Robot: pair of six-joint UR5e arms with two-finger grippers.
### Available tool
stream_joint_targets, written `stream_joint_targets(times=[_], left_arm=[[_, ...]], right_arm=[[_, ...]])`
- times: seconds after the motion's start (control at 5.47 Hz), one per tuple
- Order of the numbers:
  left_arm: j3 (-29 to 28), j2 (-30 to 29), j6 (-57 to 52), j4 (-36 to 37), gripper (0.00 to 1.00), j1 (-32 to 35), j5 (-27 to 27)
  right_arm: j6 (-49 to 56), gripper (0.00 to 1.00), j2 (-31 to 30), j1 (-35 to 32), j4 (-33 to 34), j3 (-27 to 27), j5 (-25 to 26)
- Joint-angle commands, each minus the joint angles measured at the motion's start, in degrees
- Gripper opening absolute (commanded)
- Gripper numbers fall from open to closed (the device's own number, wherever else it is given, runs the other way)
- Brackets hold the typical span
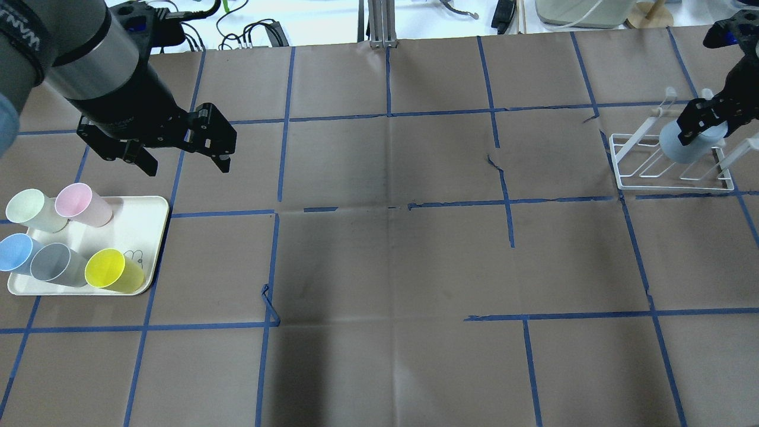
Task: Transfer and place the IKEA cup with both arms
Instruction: 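Lift the light blue cup off the rack with the right gripper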
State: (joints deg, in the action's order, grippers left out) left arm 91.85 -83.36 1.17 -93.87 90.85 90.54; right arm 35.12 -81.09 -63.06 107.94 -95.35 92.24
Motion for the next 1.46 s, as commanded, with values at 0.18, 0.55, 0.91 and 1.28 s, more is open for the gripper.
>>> stream_joint_targets(times=[0.18,0.55,0.91,1.28], left_arm=[[0.34,0.04,-8.51,-0.09,0.98,-1.02,-0.36],[1.91,-0.05,-17.75,-2.35,0.98,-4.96,-12.12],[7.53,0.22,-17.78,-2.99,0.98,-7.43,-30.67],[10.79,0.22,-14.73,-8.39,0.98,-9.38,-52.89]], right_arm=[[0.47,0.56,-6.17,-0.40,-16.79,6.46,-4.92],[0.73,0.57,-6.28,-0.66,-36.66,10.53,-21.15],[3.87,0.58,-5.05,-3.29,-52.58,9.92,-38.02],[10.02,0.58,-4.35,-6.28,-64.56,6.26,-51.40]])
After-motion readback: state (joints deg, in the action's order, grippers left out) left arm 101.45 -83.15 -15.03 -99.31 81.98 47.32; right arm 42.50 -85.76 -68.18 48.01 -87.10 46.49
